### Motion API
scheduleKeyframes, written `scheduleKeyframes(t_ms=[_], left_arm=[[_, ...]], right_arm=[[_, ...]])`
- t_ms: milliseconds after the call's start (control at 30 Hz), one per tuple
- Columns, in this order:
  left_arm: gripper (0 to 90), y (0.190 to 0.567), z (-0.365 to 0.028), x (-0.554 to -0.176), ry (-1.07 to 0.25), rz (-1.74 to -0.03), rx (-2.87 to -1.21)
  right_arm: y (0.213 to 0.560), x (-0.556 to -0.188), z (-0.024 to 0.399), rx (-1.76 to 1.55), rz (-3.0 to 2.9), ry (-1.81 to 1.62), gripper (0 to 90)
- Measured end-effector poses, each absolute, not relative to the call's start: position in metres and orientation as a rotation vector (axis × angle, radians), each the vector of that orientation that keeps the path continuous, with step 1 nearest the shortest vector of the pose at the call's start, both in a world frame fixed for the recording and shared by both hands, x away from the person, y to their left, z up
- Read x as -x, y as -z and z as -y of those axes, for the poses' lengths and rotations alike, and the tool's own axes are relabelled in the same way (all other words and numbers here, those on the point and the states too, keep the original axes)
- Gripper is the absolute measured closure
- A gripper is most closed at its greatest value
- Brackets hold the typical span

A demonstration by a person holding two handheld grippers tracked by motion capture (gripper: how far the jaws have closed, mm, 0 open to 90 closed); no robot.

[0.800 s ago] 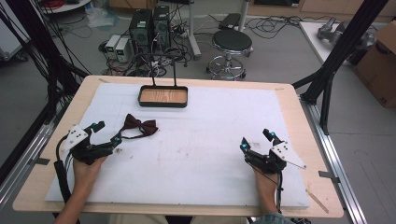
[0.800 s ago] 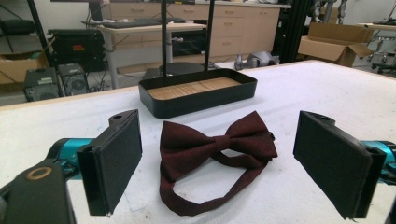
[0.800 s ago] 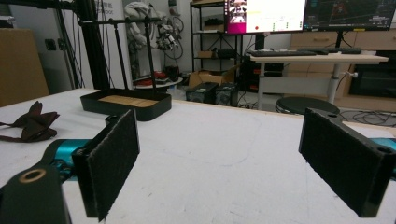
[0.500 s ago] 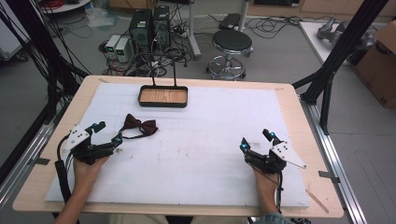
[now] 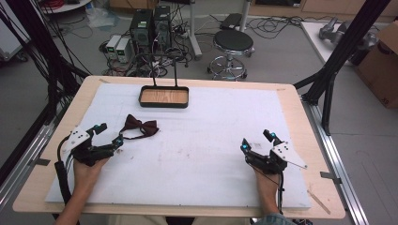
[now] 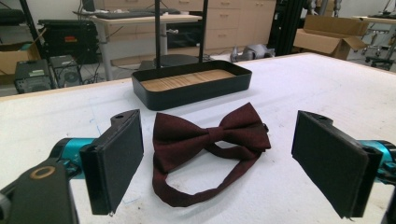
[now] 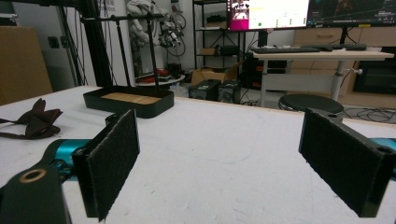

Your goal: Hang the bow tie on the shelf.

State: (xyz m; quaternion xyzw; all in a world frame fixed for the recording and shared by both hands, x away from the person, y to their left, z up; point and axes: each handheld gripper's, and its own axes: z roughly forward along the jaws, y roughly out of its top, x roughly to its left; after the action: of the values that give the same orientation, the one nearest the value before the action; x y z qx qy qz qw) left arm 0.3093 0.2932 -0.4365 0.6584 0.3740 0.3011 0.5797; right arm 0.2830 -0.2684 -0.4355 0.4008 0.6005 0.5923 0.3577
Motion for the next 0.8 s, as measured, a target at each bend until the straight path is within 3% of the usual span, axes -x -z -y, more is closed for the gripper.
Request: scheduleKeyframes(t_ms=[267, 467, 800], left_arm=[[24.3, 0.436, -0.291, -0.311, -0.722, -0.853, -1.543], [24.7, 0.433, -0.288, -0.318, -0.744, -0.883, -1.542], [34.5, 0.428, -0.285, -0.343, -0.803, -0.894, -1.633]], right_arm=[[0.436, -0.283, 0.268, -1.037, -1.555, -1.523, 11.6], [0.436, -0.283, 0.268, -1.038, -1.560, -1.522, 11.5], [0.436, -0.283, 0.267, -1.038, -1.565, -1.515, 11.6]])
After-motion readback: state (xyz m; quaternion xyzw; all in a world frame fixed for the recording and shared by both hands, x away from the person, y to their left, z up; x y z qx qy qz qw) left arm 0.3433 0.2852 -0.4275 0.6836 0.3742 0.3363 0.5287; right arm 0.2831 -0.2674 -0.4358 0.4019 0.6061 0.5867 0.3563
